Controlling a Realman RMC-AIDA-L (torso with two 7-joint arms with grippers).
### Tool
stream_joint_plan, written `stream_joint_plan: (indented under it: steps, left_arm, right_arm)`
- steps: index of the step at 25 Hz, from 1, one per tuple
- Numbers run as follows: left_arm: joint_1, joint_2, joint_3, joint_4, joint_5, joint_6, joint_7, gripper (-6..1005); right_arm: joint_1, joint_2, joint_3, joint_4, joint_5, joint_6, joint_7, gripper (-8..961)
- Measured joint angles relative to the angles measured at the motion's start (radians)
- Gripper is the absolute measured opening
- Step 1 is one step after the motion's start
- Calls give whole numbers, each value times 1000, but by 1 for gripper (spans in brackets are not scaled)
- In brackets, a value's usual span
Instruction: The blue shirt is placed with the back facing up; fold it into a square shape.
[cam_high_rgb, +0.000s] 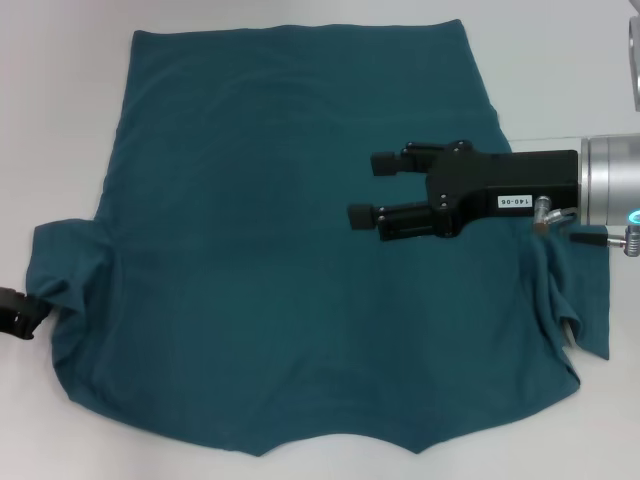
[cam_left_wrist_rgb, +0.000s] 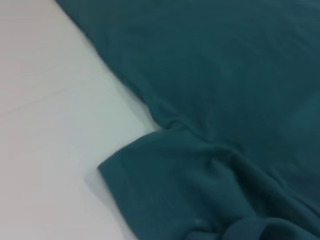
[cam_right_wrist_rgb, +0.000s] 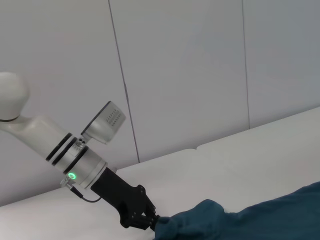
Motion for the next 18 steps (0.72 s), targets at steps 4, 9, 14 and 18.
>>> stream_joint_plan:
  steps: [4,9,14,18]
  left_arm:
    - [12,-6,-6,36,-23,36,13,76]
    - [18,-13,-4,64,-32,55,14,48]
    - [23,-46,2,148,-30,61,25,48]
    - [21,-58,36,219,-25,86,31,48]
  right_arm:
    - [0,0,0,1,0,0,0,919]
    - [0,0,0,16,10,0,-3,919]
    - [-14,0,0,37,32,9,-13,917]
    - [-40,-1,8,58,65,13,-31,916]
